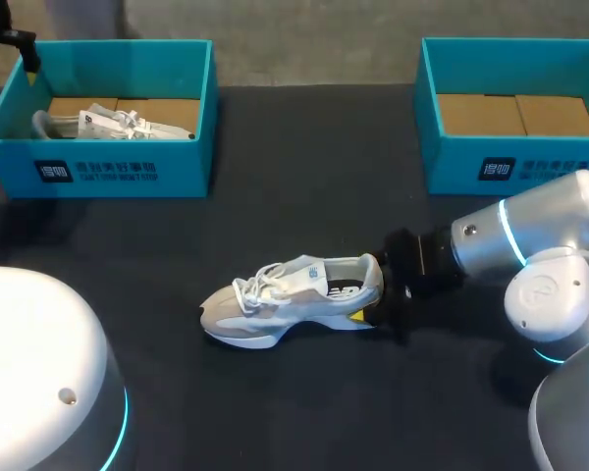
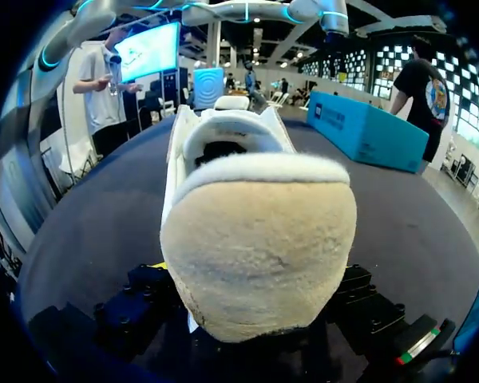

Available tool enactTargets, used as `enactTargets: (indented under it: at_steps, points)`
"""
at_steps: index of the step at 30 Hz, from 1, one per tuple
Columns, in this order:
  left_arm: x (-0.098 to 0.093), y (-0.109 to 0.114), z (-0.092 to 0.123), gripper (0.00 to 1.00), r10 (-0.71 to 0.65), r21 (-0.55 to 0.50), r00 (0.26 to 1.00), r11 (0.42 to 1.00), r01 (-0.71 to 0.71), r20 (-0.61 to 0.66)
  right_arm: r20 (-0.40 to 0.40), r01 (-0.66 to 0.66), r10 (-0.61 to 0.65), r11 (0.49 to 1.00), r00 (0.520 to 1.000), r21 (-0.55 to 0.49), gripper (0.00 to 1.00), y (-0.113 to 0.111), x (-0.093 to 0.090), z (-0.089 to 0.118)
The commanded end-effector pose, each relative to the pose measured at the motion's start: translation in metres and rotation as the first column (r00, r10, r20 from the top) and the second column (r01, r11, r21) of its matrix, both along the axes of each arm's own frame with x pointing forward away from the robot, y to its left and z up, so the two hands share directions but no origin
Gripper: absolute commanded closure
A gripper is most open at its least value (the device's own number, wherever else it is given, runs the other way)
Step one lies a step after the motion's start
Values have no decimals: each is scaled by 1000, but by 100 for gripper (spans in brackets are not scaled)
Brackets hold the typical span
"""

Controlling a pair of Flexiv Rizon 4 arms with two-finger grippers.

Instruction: Take the shoe out of the shoebox, open the shoe tongue, remove and reinsert the insole, then place the shoe into the shoebox

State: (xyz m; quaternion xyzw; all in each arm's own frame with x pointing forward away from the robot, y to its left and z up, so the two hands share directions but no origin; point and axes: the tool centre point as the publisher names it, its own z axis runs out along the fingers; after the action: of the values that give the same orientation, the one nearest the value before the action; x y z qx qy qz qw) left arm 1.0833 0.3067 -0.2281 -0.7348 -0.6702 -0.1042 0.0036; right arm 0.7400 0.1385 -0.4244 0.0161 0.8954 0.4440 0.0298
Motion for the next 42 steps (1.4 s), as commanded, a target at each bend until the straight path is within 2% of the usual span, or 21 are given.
enactTargets:
  at_steps: [1,25,28,29,32,37,42]
  points:
    - [-1,0,0,0,-1,-1,1000,1000,1,3,2,-1,1,1000,1000,-1,100,4,-2,-4]
    - [-1,0,0,0,-1,-1,1000,1000,1,3,2,-1,1,1000,1000,-1,100,4,-2,-4]
    - [-6,-11,1,0,137,-63,991,989,-137,8,2,-1,1,1000,1000,-1,100,4,-2,-4]
    - [-7,-14,2,0,206,-63,979,977,-206,-9,2,-1,1,1000,1000,-1,100,4,-2,-4]
    - [-16,-24,7,0,303,-102,953,949,-300,14,2,-1,1,1000,1000,-1,100,4,-2,-4]
    - [-35,-40,18,0,489,-128,872,865,-486,-11,2,-1,1,1000,1000,-1,100,4,-2,-4]
    - [-56,-64,26,0,687,-101,725,718,-688,-53,2,-1,1,1000,1000,-1,100,4,-2,-4]
